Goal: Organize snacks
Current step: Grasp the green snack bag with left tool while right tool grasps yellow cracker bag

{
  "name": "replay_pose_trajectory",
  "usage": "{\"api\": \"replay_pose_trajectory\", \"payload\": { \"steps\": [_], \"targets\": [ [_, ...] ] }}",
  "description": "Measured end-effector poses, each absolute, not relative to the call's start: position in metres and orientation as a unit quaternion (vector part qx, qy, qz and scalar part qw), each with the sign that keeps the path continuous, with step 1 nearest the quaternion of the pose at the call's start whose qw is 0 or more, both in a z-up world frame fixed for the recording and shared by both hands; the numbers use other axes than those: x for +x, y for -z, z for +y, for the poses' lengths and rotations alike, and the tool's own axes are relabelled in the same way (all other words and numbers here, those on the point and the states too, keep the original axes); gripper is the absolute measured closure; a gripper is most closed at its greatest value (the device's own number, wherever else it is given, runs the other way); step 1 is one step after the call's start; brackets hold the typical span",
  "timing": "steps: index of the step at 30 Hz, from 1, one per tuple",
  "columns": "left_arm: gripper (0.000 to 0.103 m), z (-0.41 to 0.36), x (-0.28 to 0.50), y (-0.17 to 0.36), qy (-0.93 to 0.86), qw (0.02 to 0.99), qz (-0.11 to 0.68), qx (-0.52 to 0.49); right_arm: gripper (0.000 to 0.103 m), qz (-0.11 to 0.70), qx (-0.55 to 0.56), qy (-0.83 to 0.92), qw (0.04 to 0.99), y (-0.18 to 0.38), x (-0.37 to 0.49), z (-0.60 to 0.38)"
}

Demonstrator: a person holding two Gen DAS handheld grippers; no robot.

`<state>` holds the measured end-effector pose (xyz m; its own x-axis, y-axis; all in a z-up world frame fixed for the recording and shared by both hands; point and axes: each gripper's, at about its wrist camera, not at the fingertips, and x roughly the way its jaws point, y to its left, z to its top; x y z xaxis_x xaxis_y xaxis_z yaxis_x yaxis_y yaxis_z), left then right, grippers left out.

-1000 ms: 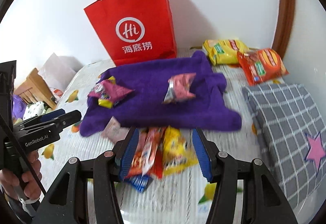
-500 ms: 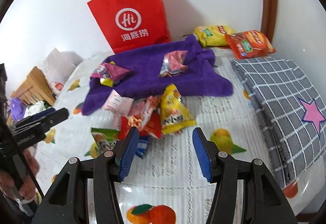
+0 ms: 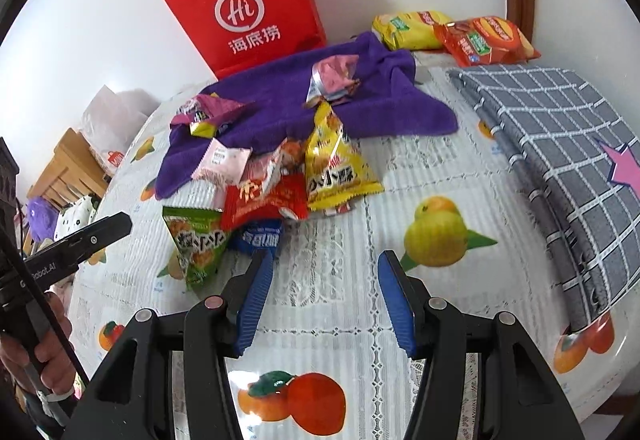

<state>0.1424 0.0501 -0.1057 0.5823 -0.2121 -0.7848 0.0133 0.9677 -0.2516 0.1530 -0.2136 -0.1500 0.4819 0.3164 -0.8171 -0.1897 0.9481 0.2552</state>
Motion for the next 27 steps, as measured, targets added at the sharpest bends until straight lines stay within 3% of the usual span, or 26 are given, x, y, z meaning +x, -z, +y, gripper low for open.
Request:
{"api": "replay_pose_trajectory", "payload": {
  "steps": [13,17,27],
  "targets": [
    [0.04,0.006,0.168,0.155,0.063,0.862,0.501,-0.05,0.048,0.483,0.048,-0.145,0.862,0.16,0.177,-0.216],
    [0.059,0.016,0.174,0.158,0.065,0.863,0.497,-0.064,0.048,0.48,0.033,-0.14,0.865,0.161,0.196,-0.213],
    [0.059,0.059,0.178,0.152,0.001,0.872,0.488,-0.045,0.048,0.48,0.014,-0.146,0.865,0.169,0.239,-0.192]
  ]
}}
